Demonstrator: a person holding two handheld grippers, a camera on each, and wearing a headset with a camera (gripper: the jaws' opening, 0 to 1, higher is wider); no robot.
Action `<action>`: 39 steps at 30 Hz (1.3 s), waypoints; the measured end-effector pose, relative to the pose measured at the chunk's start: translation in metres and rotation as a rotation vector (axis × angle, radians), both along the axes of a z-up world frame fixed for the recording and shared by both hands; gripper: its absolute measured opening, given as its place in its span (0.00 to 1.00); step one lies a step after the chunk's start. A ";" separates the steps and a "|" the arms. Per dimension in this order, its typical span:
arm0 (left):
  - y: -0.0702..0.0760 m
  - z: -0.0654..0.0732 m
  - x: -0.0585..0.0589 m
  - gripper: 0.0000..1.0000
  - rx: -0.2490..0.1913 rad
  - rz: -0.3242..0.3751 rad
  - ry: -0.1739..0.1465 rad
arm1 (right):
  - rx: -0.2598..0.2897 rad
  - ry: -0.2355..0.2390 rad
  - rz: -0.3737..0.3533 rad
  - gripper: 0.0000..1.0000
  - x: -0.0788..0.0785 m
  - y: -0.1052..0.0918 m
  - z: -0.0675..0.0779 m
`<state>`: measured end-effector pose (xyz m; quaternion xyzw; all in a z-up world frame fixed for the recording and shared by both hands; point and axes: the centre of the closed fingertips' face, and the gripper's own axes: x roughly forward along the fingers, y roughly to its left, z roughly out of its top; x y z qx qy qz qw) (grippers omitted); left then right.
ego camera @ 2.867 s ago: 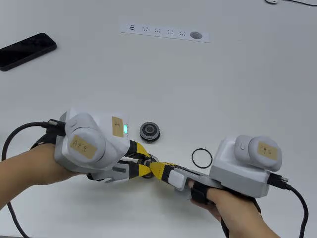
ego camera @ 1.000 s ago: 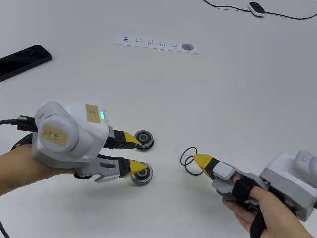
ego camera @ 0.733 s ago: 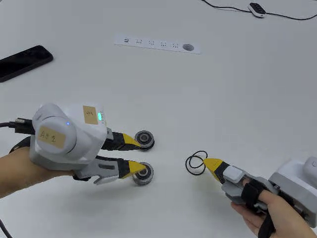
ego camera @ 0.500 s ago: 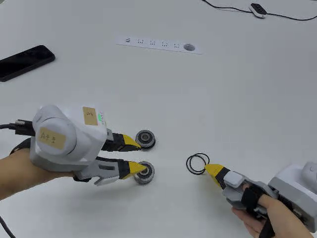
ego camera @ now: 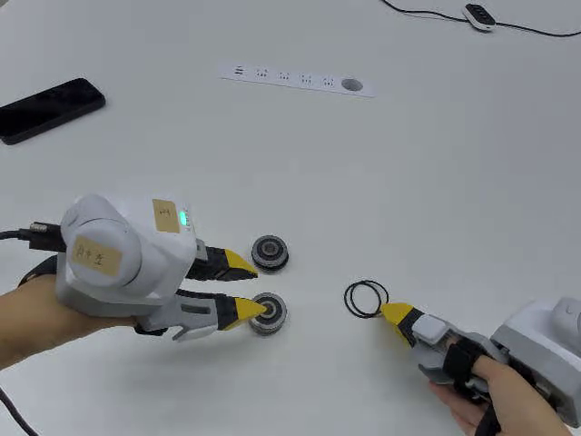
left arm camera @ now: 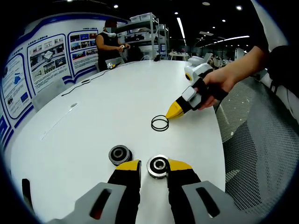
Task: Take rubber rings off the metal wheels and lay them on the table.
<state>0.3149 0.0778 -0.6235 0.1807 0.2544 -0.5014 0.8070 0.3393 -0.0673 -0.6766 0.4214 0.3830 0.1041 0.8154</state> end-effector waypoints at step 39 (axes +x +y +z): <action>0.006 -0.003 0.062 0.20 -0.019 0.049 0.005 | 0.062 -0.145 0.026 0.08 0.029 -0.003 0.049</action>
